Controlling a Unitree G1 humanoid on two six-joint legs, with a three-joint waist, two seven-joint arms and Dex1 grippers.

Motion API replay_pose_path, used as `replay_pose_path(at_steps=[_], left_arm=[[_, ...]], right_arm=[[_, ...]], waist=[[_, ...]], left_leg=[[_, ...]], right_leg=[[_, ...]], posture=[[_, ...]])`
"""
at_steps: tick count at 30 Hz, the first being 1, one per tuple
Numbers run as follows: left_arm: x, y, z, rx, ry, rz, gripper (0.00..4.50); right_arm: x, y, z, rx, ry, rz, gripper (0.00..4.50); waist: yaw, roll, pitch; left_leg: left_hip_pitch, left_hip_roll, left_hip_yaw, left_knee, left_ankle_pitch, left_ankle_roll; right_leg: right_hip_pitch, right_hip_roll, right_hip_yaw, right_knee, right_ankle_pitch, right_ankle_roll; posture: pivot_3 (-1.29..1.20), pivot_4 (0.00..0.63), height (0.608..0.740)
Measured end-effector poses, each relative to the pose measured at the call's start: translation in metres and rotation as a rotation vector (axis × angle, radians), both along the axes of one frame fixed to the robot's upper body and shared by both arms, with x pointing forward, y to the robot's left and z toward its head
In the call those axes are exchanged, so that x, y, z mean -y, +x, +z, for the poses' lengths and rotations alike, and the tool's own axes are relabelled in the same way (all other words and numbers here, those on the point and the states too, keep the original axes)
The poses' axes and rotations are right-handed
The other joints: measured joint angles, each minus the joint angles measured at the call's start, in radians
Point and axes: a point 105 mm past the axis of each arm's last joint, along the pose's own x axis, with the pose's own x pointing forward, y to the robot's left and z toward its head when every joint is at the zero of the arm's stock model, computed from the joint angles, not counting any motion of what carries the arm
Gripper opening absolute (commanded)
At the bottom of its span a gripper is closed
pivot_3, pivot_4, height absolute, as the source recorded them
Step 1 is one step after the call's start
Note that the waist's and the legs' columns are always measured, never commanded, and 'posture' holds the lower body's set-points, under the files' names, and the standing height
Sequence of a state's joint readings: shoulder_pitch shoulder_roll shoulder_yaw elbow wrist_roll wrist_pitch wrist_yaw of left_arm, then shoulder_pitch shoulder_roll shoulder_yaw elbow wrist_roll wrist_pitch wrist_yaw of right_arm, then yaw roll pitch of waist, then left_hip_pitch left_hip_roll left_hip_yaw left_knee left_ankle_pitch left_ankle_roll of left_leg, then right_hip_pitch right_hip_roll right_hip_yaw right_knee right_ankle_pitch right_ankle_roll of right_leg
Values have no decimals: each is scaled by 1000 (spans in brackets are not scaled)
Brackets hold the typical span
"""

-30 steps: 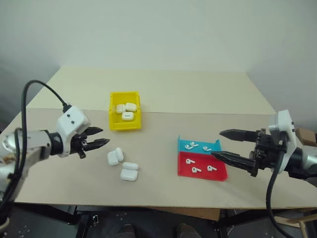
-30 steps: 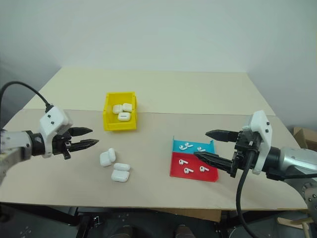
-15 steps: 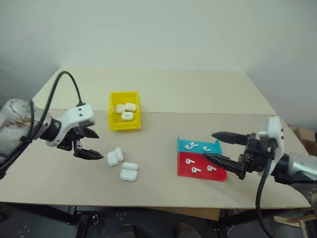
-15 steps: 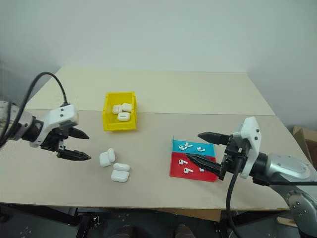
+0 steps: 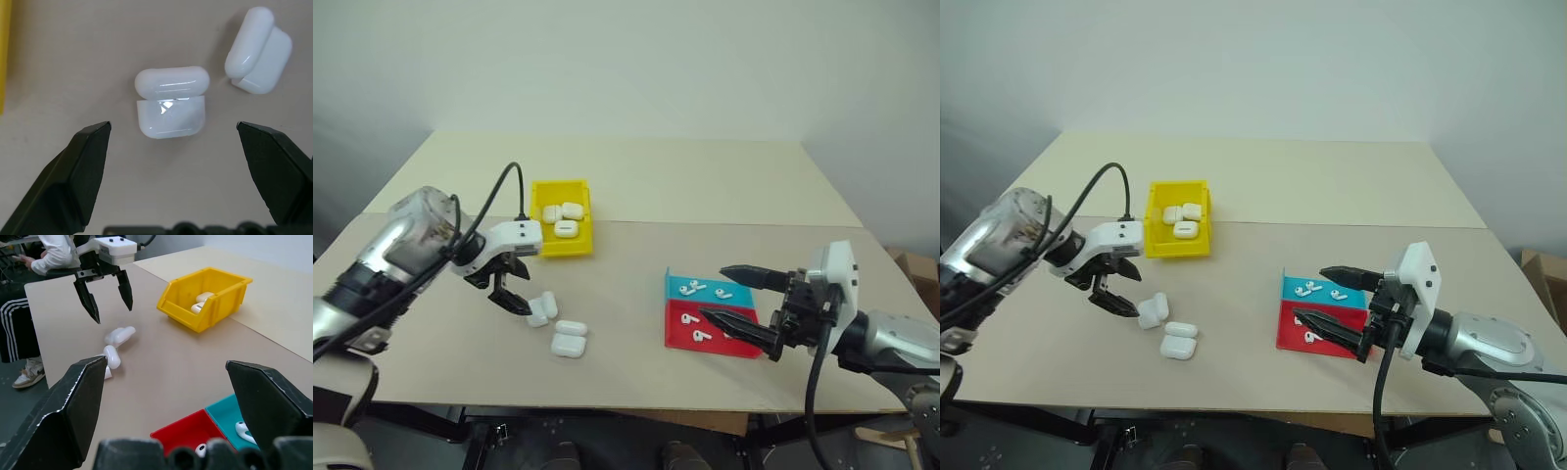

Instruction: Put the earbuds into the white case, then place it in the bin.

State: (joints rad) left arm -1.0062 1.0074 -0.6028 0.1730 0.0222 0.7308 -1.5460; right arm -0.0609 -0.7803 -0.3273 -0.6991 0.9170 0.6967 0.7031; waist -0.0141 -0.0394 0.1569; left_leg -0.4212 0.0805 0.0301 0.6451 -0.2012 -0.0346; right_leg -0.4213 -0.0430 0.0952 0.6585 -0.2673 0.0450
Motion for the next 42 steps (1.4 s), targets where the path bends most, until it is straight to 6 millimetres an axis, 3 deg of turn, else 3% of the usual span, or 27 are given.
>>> replay_pose_path(at_steps=[12,19,35,40,42], left_arm=[[4,-1,-13,-44,93,-37,4490],[17,1,-27,-51,85,-40,4490],[18,4,-45,-19,125,-16,4490],[16,6,-47,8,144,-22,2894],[15,5,-47,9,142,-22,2807]], right_arm=[[-1,1,2,17,1,-17,4500],[-3,-1,4,28,1,-12,4500],[-5,-3,4,33,-1,-7,4500],[-5,-3,5,32,2,-3,4500],[-5,-3,4,31,2,-4,4500]], waist=[[1,0,0],[-1,0,0],[4,1,0],[2,1,-1],[0,1,-1]], left_leg=[[0,0,0,1,0,0],[0,0,-1,1,0,0],[2,0,-1,2,0,0],[3,0,-1,2,0,0],[3,0,-1,2,0,0]], right_leg=[[0,0,0,2,0,0],[0,0,0,2,0,0],[2,0,0,4,0,0],[2,0,0,5,0,0],[2,0,0,5,0,0]], posture=[[0,150,740],[0,150,740],[0,150,740],[0,150,740],[0,150,740]])
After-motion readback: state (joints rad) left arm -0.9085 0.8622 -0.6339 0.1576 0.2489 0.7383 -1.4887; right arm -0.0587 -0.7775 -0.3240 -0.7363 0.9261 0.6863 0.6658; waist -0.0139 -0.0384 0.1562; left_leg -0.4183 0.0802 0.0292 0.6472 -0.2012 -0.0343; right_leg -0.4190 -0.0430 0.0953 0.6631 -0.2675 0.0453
